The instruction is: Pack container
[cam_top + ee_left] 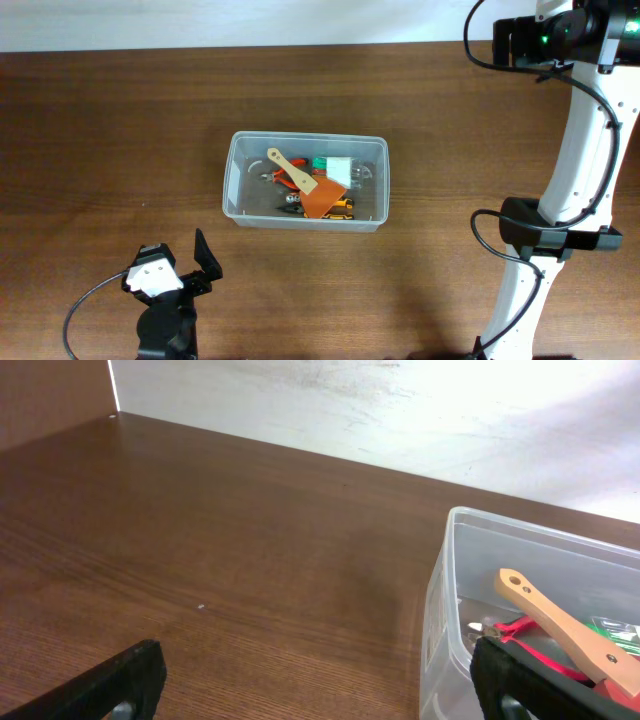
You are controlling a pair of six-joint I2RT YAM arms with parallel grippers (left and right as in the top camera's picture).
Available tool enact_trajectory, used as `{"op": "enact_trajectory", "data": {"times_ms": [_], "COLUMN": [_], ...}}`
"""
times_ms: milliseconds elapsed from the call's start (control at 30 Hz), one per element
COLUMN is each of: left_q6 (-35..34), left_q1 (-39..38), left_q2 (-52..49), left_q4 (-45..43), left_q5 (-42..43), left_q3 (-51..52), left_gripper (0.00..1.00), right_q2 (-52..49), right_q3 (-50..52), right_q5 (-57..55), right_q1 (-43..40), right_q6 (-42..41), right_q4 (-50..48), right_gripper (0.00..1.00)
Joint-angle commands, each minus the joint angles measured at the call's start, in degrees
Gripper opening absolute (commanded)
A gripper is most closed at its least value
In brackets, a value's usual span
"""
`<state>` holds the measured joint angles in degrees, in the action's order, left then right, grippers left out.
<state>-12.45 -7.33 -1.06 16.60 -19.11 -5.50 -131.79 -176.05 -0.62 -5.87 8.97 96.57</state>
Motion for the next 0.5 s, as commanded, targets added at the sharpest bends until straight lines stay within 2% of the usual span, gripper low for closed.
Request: {"op": "enact_trajectory", "data": {"times_ms": [0, 200, 467], "left_q6": [0.5, 0.5, 0.5], "left_q1": [-0.2, -0.2, -0.2], "left_q2": [0.4, 0.4, 0.4], "left_q4": [0.1, 0.1, 0.1], "left_q5": [-0.2, -0.2, -0.2], "left_q3": [0.2, 0.2, 0.2], "left_gripper": [0.99, 0.99, 0.99], "right_q2": [0.2, 1.9, 16.7], "right_q3": [-0.3, 0.2, 0.2], "right_q5": [-0.1, -0.1, -0.1], "right_q1": [-0.2, -0.2, -0.2], "right_q6": [-0.5, -0.5, -0.5], "right_q4": [0.2, 0.2, 0.2], "right_gripper": [0.99, 0.99, 0.99]}}
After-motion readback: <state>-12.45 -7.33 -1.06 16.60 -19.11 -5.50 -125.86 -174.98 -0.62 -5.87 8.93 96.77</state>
